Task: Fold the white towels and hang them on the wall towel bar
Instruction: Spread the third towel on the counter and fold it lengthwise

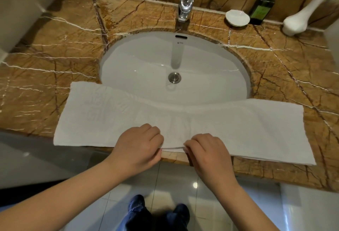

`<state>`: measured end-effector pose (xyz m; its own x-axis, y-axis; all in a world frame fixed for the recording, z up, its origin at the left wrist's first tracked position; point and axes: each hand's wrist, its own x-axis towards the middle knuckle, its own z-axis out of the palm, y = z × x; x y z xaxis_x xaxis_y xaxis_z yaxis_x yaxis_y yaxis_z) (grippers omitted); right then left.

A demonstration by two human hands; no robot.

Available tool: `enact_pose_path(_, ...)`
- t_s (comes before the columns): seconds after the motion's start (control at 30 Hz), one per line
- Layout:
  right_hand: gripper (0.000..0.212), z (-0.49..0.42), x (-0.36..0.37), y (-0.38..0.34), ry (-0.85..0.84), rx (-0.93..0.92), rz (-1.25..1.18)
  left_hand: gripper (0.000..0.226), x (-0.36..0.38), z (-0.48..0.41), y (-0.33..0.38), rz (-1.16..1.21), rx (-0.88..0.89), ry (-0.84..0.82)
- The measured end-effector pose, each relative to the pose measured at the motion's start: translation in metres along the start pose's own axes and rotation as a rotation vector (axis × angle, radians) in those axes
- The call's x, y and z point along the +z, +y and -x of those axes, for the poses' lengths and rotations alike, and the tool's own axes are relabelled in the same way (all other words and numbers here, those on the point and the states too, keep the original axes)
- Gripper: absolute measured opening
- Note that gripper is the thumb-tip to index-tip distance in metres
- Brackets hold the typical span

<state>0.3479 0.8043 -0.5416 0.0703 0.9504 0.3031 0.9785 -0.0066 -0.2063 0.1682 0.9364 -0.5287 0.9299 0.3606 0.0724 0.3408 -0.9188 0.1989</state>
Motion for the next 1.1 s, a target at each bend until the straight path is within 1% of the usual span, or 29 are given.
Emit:
enact_pose_path(0.03,0.008,0.001,-0.002,-0.001,0.027,-0.019,0.009,0.015,0.001,-0.001,0.001,-0.007,0.002,0.0)
enact_pose_path(0.1,0.002,0.004,-0.006,-0.002,0.078,-0.062,0.036,0.012,0.002,-0.003,0.002,-0.021,0.017,0.001)
enact_pose_path(0.17,0.015,0.009,-0.006,-0.005,0.068,-0.072,0.063,0.009,0.002,-0.004,0.002,-0.03,0.034,0.013)
enact_pose_path(0.23,0.023,0.015,-0.002,-0.004,0.036,-0.046,0.045,0.008,0.004,-0.003,0.001,-0.029,0.046,0.03)
enact_pose_path(0.3,0.02,0.021,0.001,-0.005,0.029,-0.02,-0.007,0.008,0.004,0.0,-0.001,-0.035,0.059,0.046)
enact_pose_path(0.37,0.01,0.02,-0.002,-0.008,0.007,0.009,-0.039,0.008,0.004,0.005,-0.005,-0.04,0.071,0.051)
enact_pose_path(0.43,0.01,0.013,-0.006,-0.014,-0.025,0.051,-0.047,0.007,0.0,0.013,-0.012,-0.036,0.07,0.045)
enact_pose_path(0.53,0.009,-0.003,-0.004,-0.032,-0.057,0.063,-0.087,0.01,-0.008,0.03,-0.029,-0.031,0.027,0.02)
enact_pose_path(0.7,0.008,-0.036,0.019,-0.078,-0.119,-0.038,-0.152,0.016,-0.022,0.066,-0.064,-0.065,-0.089,-0.014)
enact_pose_path(0.8,0.007,-0.054,0.034,-0.101,-0.127,-0.06,-0.152,0.019,-0.029,0.086,-0.084,-0.096,-0.139,-0.025)
enact_pose_path(0.83,0.009,-0.058,0.038,-0.107,-0.128,-0.061,-0.138,0.018,-0.031,0.093,-0.091,-0.105,-0.145,-0.02)
enact_pose_path(0.93,0.026,-0.063,0.047,-0.115,-0.123,-0.058,-0.111,0.017,-0.033,0.106,-0.105,-0.107,-0.15,0.015)
enact_pose_path(0.97,0.027,-0.064,0.048,-0.115,-0.116,-0.057,-0.111,0.017,-0.032,0.108,-0.108,-0.109,-0.143,0.03)
enact_pose_path(1.1,0.021,-0.066,0.043,-0.116,-0.058,-0.092,-0.113,0.009,-0.026,0.11,-0.112,-0.105,-0.131,0.085)
